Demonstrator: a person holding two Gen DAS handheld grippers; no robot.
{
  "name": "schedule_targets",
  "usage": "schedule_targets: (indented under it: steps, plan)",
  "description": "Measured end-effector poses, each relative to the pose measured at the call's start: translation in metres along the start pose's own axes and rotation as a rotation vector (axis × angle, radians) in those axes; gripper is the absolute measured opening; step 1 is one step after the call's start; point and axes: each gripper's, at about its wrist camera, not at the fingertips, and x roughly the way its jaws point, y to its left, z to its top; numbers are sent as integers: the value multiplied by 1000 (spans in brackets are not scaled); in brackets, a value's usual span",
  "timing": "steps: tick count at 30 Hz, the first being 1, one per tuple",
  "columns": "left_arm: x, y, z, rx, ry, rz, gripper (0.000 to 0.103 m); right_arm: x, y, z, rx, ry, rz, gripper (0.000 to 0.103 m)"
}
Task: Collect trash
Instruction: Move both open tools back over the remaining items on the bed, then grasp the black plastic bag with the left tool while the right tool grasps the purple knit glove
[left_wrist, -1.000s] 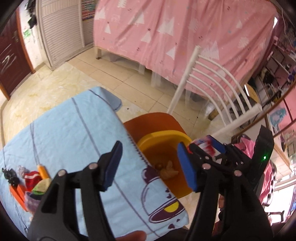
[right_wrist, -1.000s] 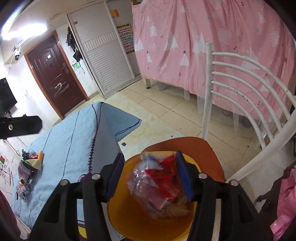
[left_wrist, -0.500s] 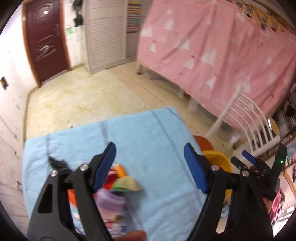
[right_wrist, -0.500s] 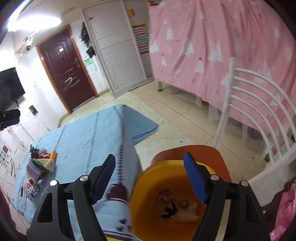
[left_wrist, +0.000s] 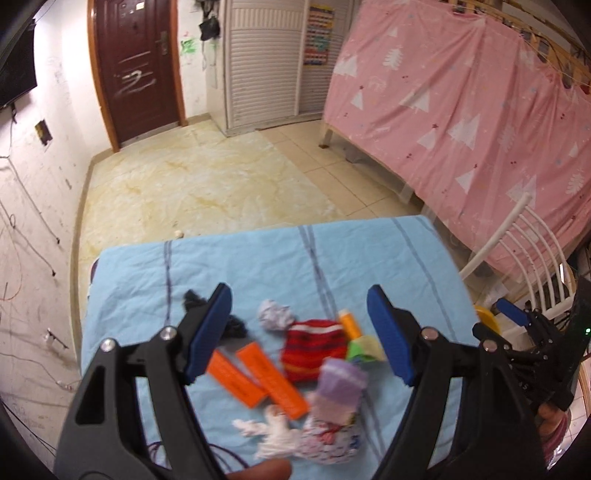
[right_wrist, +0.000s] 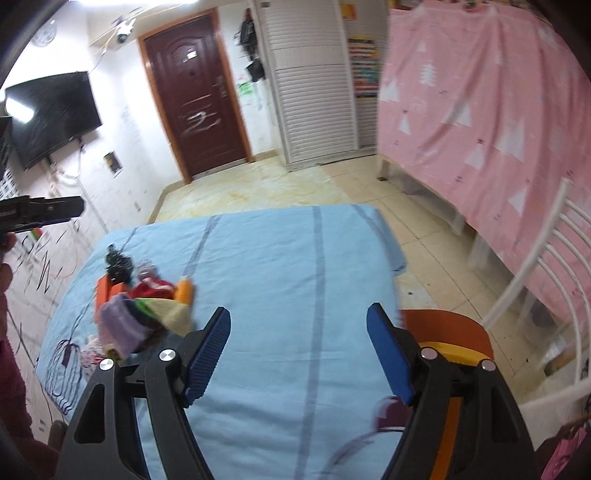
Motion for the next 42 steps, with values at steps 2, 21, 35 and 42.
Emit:
schedule_targets:
  steps: [2,21,35,42]
  plan:
    - [4,9,-4,-6,8,12,72,4,17,2,-28,3,13,70]
    - [90,87,-24,-149,200,-18,72,65,116,37,-170,61,68,70]
    - [124,87,-26,-169,249,-64,27,85,123,38,-174,108,110,70]
    - [92,94,-11,-194,132,-48,26,58,135,16,-208,120,210,70]
